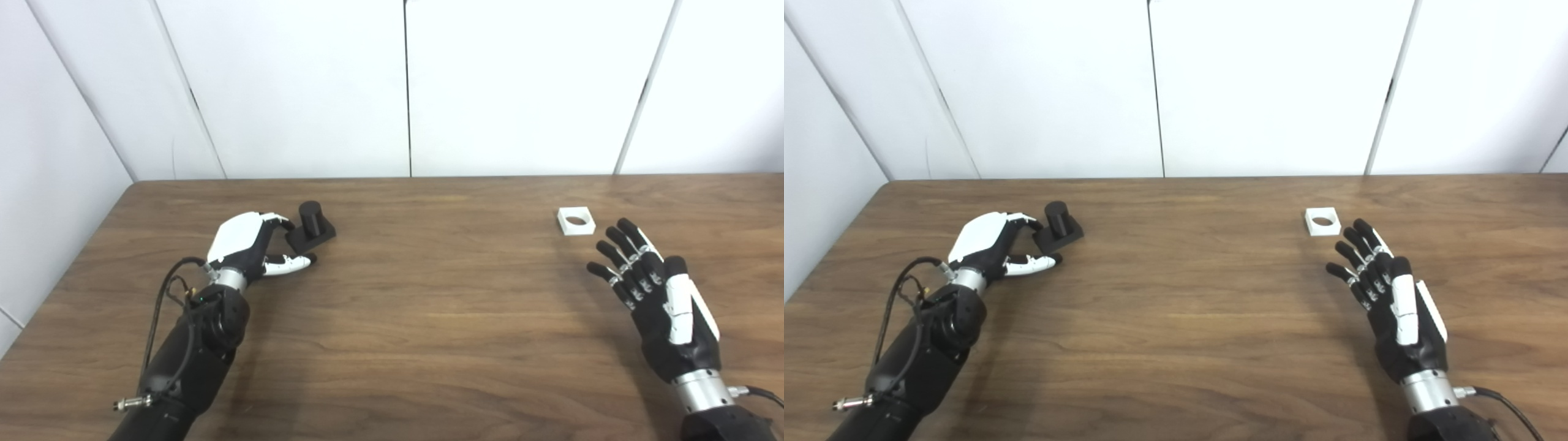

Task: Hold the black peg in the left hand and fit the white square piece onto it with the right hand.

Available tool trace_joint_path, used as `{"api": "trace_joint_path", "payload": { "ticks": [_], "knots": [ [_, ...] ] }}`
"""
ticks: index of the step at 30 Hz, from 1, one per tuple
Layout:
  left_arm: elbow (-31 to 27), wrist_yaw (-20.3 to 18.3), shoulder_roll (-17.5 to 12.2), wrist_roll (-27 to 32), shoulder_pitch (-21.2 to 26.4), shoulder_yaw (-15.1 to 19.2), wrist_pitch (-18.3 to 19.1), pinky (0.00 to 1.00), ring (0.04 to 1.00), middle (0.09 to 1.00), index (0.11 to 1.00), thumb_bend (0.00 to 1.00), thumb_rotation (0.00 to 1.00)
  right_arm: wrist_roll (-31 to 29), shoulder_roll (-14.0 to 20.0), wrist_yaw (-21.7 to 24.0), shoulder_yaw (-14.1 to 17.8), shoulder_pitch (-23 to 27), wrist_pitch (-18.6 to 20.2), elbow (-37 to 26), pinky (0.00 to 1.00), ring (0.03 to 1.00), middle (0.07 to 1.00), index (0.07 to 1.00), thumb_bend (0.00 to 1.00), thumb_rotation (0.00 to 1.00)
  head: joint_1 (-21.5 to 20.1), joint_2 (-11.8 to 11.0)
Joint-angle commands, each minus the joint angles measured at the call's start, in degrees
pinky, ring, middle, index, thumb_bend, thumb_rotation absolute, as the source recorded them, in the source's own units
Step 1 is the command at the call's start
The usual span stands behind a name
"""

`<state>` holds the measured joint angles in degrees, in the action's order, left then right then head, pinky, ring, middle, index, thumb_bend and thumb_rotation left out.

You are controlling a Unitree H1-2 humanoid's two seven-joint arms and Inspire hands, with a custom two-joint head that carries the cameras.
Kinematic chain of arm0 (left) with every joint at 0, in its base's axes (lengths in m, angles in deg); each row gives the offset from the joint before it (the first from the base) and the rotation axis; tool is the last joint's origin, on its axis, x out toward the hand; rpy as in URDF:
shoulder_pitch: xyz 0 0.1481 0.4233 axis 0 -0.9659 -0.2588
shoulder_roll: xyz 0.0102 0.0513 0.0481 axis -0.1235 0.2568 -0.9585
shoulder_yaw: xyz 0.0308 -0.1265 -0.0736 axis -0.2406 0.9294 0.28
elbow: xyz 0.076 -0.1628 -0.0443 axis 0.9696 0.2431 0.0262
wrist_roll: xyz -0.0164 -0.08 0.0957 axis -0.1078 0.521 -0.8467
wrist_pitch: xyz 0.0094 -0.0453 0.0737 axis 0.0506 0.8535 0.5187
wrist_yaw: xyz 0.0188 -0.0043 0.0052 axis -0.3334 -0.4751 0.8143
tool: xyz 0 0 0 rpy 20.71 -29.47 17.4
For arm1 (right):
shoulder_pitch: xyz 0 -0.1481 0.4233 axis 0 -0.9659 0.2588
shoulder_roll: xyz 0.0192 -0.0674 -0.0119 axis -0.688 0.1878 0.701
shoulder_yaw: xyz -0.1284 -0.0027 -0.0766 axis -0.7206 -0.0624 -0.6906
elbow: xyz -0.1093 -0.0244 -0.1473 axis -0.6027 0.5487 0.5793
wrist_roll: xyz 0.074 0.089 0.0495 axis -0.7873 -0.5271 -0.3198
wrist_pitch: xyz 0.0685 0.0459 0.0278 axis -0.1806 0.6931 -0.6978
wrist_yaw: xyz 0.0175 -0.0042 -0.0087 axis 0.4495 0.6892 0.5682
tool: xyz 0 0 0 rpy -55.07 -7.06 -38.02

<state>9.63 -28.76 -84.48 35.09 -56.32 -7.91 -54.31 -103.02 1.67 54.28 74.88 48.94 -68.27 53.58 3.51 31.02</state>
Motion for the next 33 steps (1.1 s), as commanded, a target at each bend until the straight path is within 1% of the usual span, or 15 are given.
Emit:
{"api": "trace_joint_path", "payload": {
  "ticks": [1,6,9,13,18,19,21,30,33],
  "knots": [
    [-0.20,2.14,-0.58,0.30,3.37,0.87,-0.59,1.00,0.956,0.890,0.692,0.67,0.44,-0.82,-2.72,0.07,-0.81,-5.27,-0.64,3.79,0.82,0.917,0.935,0.933,0.64,0.97,0.09,0.06],
    [0.03,3.14,-0.32,0.69,3.44,0.98,-0.26,1.00,0.960,0.889,0.644,0.66,0.39,-1.16,-2.62,0.34,-0.72,-5.23,-0.80,4.09,0.81,0.917,0.936,0.937,0.63,0.97,0.09,0.02],
    [-0.07,4.09,0.00,1.16,3.25,1.33,-0.57,1.00,0.955,0.880,0.599,0.66,0.32,-1.27,-2.58,0.43,-0.70,-5.23,-0.86,4.08,0.82,0.919,0.936,0.936,0.63,0.97,0.13,0.08],
    [0.28,5.21,0.14,1.13,3.19,1.27,-1.06,0.99,0.948,0.869,0.582,0.65,0.28,-1.07,-2.48,0.32,-0.70,-5.27,-0.91,4.00,0.81,0.916,0.937,0.938,0.64,0.97,0.13,0.14],
    [0.50,6.48,0.55,1.60,2.86,1.57,-1.22,0.98,0.943,0.859,0.566,0.64,0.24,-0.97,-2.36,0.36,-0.75,-5.23,-0.93,3.93,0.82,0.921,0.940,0.941,0.64,0.98,0.11,0.12],
    [0.53,6.64,0.63,1.70,2.80,1.65,-1.27,0.98,0.943,0.859,0.530,0.58,0.16,-0.89,-2.35,0.30,-0.75,-5.23,-0.91,3.90,0.82,0.921,0.939,0.941,0.64,0.98,0.11,0.13],
    [0.60,6.97,0.85,1.98,2.62,1.88,-1.42,0.98,0.943,0.858,0.500,0.52,0.10,-0.96,-2.24,0.52,-0.79,-5.21,-1.11,3.95,0.82,0.923,0.941,0.943,0.64,0.98,0.03,0.22],
    [0.15,7.87,1.39,3.66,1.66,2.64,-2.29,0.94,0.938,0.849,0.491,0.51,0.07,-1.37,-2.02,0.52,-0.76,-5.19,-0.71,3.53,0.81,0.926,0.943,0.944,0.64,0.97,-0.07,0.41],
    [-0.38,7.41,1.48,3.75,1.40,2.52,-1.70,0.94,0.940,0.852,0.491,0.51,0.07,-1.11,-1.99,0.29,-0.78,-5.22,-0.56,3.22,0.81,0.923,0.942,0.947,0.63,0.98,-0.05,0.53]
  ]
}}
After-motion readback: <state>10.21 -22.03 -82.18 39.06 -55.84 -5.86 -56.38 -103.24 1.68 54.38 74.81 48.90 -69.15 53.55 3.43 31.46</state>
